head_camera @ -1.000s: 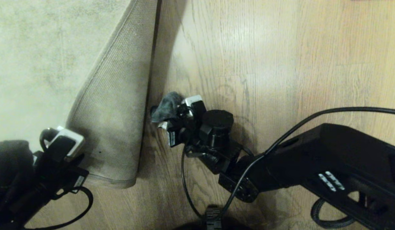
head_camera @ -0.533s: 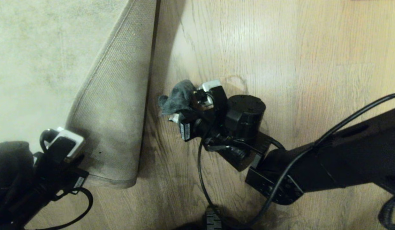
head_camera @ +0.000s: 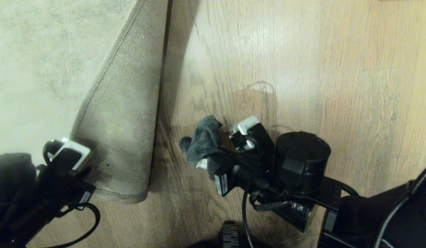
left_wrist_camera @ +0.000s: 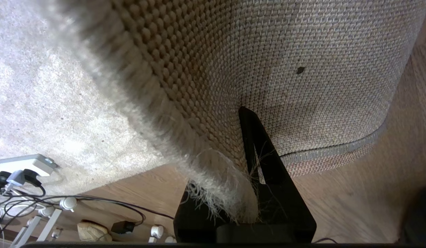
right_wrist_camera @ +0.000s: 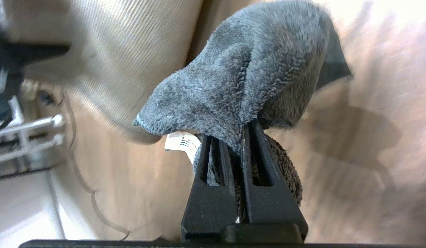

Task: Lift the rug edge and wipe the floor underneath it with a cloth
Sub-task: Wipe the floor under the carpet with a rag

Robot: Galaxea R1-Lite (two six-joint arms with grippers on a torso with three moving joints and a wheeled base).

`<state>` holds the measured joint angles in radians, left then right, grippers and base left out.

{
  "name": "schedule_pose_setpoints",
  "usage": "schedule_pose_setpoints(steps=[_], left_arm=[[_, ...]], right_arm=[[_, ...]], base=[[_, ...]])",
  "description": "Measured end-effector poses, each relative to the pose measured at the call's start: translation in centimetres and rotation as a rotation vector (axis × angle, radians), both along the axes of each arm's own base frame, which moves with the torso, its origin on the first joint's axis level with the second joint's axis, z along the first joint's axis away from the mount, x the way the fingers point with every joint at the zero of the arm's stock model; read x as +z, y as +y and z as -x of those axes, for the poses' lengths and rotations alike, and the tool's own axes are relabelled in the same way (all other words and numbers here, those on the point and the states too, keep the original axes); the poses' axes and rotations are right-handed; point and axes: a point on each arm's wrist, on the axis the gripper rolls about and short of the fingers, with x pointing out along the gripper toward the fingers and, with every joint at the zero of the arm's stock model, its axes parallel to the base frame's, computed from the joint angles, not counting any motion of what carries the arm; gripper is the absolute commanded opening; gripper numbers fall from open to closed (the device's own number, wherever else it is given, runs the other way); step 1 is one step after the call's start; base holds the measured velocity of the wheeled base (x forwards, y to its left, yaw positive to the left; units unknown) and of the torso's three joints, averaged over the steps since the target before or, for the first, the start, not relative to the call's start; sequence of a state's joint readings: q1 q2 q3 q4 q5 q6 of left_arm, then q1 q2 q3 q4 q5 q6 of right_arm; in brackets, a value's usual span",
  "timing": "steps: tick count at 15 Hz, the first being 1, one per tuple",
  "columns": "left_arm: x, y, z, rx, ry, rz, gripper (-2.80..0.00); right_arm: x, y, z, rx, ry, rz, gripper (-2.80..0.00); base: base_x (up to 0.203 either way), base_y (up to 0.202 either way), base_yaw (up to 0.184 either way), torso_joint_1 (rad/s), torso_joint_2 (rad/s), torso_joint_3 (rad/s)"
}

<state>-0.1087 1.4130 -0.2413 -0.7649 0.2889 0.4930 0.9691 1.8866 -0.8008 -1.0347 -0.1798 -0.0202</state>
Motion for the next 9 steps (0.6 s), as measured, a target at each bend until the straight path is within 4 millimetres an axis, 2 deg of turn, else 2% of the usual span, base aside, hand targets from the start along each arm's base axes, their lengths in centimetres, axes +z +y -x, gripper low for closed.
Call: schedule_pose_setpoints(steps=[3, 9], left_arm=[[-0.2, 0.0, 0.1, 0.001, 0.006, 0.0, -2.8], [-0.2, 0.0, 0.2, 0.002, 0.008, -0.001, -2.8]], right_arm=[[-2.1, 1.4, 0.3, 0.031, 0.029, 0.027, -2.8], [-6.1, 5.4, -1.0, 0.053, 0.094, 0.019, -2.8]], base=[[0.0, 0.0, 0.0, 0.0, 0.0, 0.0], [0.0, 0.0, 0.0, 0.0, 0.0, 0.0]])
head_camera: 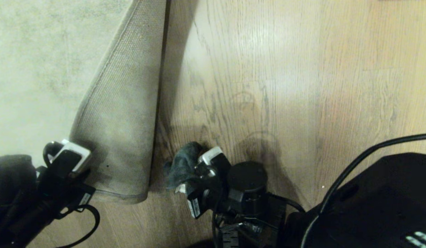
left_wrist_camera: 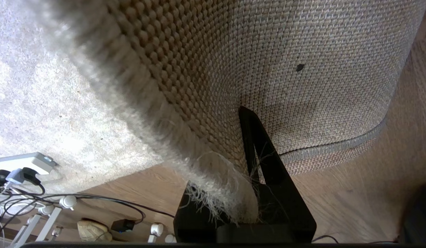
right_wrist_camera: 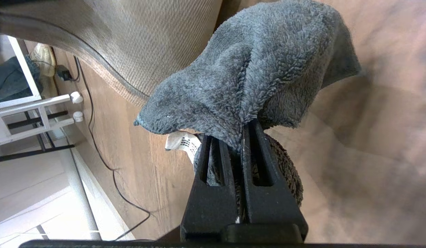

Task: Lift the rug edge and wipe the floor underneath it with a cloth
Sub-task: Wipe the floor under the carpet with a rag

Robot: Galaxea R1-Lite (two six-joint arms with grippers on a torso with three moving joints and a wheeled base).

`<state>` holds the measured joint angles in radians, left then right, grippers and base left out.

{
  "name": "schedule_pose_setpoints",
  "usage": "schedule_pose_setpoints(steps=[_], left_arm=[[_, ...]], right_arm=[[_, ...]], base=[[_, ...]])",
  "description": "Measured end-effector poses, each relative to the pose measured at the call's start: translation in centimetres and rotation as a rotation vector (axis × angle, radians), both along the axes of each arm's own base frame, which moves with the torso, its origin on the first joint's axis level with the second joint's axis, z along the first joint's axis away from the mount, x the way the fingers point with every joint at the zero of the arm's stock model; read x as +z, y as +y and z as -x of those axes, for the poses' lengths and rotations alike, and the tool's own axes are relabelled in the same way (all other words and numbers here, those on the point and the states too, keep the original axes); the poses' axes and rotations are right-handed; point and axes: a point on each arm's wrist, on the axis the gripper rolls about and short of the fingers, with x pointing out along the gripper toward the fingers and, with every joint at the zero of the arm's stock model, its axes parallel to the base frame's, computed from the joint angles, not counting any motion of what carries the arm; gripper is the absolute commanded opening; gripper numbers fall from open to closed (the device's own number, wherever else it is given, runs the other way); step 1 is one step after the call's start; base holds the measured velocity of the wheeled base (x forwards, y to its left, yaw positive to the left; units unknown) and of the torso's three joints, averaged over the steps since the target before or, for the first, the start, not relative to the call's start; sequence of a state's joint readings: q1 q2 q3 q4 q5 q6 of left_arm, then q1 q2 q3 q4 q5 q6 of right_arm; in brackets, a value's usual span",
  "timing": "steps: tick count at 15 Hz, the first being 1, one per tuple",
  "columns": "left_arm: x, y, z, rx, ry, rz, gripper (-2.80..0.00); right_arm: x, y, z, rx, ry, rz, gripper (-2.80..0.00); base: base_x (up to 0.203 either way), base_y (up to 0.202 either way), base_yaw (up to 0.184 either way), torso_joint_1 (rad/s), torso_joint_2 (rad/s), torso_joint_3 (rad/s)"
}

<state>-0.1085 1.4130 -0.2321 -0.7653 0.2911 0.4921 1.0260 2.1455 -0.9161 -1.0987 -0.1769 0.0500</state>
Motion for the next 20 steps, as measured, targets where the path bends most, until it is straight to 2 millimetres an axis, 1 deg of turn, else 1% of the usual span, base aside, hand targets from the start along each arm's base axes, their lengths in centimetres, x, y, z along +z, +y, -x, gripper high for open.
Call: schedule_pose_setpoints(steps=[3, 7, 10, 15, 17, 20], left_arm=[[-0.1, 0.1, 0.0, 0.012, 0.005, -0.002, -2.8], [-0.3, 0.1, 0.2, 0.005, 0.015, -0.002, -2.8], [-0.6, 0.0, 0.4, 0.002, 0.023, -0.002, -2.8], [-0.6, 0.1, 0.5, -0.001, 0.027, -0.004, -2.8], [-0.7, 0.1, 0.5, -0.001, 0.029, -0.004, -2.8], [-0.7, 0.1, 0.5, -0.001, 0.029, -0.004, -2.8]], right_arm=[[-1.3, 1.8, -0.8, 0.0, 0.027, -0.037, -2.8], [-2.6, 2.7, -1.3, -0.002, 0.042, -0.055, -2.8], [-3.0, 3.8, -2.0, -0.007, 0.047, -0.079, -2.8], [-2.8, 6.2, -3.9, -0.012, 0.005, -0.153, -2.8], [-3.1, 6.4, -4.7, -0.027, -0.002, -0.161, -2.8], [-3.5, 5.7, -6.3, -0.068, -0.015, -0.164, -2.8]], base=[[0.0, 0.0, 0.0, 0.0, 0.0, 0.0], [0.0, 0.0, 0.0, 0.0, 0.0, 0.0], [0.0, 0.0, 0.0, 0.0, 0.0, 0.0], [0.0, 0.0, 0.0, 0.0, 0.0, 0.0], [0.0, 0.0, 0.0, 0.0, 0.0, 0.0], [0.0, 0.0, 0.0, 0.0, 0.0, 0.0]])
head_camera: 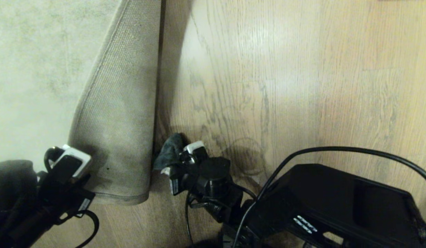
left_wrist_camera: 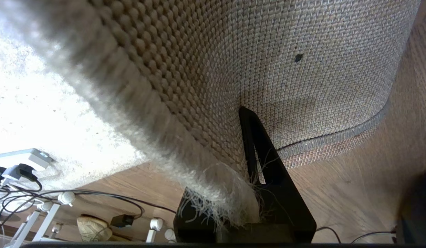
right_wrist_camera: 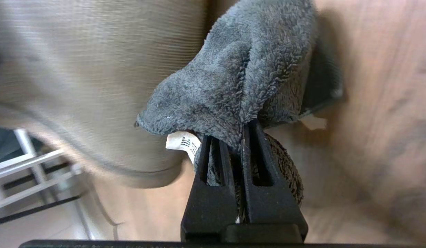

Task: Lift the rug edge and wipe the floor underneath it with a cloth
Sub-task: Wipe the floor under the carpet with a rag

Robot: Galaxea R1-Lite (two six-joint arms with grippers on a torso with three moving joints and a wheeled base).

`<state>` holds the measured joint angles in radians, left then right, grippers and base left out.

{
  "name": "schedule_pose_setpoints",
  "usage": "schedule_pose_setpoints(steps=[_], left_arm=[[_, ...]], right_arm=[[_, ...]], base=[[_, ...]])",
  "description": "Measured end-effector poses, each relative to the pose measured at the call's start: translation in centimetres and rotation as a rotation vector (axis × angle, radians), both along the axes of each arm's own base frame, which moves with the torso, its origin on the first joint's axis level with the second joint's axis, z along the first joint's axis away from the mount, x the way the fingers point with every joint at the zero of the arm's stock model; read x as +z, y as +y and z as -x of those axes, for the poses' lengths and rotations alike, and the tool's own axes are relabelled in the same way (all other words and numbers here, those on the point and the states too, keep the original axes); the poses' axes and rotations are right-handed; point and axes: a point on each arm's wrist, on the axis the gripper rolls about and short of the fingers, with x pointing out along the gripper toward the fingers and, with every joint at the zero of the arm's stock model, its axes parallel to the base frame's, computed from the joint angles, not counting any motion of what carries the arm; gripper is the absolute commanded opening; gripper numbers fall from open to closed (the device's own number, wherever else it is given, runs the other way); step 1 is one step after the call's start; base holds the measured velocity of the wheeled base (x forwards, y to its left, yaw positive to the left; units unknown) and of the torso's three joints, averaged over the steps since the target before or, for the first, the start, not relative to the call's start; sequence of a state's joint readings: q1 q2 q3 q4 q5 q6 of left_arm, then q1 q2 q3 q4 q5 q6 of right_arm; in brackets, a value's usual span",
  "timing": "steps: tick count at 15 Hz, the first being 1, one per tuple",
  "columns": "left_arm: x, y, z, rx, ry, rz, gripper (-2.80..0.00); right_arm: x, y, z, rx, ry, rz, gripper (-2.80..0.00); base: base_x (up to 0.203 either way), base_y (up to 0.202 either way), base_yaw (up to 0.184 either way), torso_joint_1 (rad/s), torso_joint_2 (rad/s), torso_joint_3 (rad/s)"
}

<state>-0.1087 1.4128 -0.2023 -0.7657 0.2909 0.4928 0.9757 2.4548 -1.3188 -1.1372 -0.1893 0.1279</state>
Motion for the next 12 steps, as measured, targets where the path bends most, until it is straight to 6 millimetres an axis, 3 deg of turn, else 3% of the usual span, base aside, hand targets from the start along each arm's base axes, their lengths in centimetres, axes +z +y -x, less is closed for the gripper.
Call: schedule_pose_setpoints(steps=[8, 12], left_arm=[[0.0, 0.0, 0.0, 0.002, 0.002, -0.001, -2.8], [0.0, 0.0, 0.0, 0.001, 0.002, 0.0, -2.8]], right_arm=[[0.5, -0.5, -3.1, -0.069, -0.039, -0.041, -2.8], [1.7, -0.6, -4.4, -0.093, -0.083, -0.058, -2.8]], base=[[0.0, 0.0, 0.0, 0.0, 0.0, 0.0], [0.0, 0.0, 0.0, 0.0, 0.0, 0.0]])
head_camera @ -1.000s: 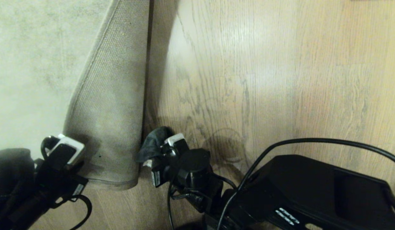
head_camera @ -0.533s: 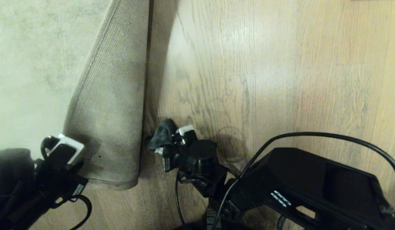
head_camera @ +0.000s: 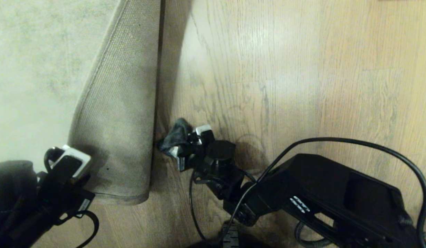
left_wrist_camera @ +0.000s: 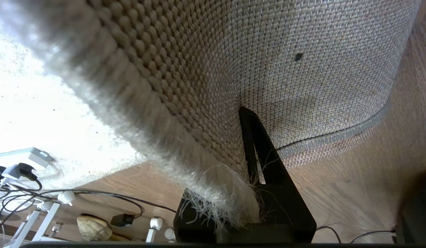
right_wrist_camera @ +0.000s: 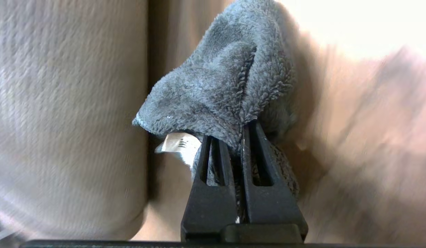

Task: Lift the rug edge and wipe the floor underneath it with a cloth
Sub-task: Wipe the floor under the carpet with a rag

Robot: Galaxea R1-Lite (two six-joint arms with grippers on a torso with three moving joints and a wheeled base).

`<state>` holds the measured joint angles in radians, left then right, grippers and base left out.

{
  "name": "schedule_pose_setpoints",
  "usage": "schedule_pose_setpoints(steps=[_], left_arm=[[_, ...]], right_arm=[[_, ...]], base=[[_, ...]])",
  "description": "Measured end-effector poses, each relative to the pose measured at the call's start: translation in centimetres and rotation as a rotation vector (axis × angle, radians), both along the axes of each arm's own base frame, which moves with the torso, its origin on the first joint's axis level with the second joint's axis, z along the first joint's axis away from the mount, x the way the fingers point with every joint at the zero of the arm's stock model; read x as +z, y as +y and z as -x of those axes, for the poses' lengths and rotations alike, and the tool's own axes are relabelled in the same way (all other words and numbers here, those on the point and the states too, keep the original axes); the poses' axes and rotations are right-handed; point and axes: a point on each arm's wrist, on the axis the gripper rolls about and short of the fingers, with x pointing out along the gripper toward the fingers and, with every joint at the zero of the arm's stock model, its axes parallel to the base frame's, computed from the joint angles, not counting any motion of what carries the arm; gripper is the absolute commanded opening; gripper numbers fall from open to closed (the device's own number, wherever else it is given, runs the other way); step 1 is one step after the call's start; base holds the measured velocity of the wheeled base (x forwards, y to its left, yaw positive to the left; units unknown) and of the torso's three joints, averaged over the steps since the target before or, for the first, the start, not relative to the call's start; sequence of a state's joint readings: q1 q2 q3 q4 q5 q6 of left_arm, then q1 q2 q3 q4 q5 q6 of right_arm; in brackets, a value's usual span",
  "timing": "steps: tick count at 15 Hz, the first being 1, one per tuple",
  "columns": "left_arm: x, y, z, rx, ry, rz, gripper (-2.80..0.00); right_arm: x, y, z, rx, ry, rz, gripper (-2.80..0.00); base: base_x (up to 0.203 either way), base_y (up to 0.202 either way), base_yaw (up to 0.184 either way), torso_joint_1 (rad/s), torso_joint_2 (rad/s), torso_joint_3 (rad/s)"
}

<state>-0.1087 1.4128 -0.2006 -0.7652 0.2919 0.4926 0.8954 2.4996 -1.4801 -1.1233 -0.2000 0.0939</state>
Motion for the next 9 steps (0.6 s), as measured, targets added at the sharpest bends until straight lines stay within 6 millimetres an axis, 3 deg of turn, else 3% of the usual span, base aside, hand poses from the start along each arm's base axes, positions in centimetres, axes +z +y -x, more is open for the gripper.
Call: schedule_pose_setpoints(steps=[4, 9], left_arm=[[-0.1, 0.0, 0.0, 0.0, 0.002, -0.001, -2.8], [-0.3, 0.0, 0.3, 0.001, 0.013, -0.002, -2.8]], right_arm=[[1.1, -0.9, -1.3, -0.032, -0.033, -0.01, -2.8], [3.8, -1.5, -1.2, -0.043, -0.071, -0.021, -2.8]], base=[[0.0, 0.0, 0.0, 0.0, 0.0, 0.0], [0.0, 0.0, 0.0, 0.0, 0.0, 0.0]])
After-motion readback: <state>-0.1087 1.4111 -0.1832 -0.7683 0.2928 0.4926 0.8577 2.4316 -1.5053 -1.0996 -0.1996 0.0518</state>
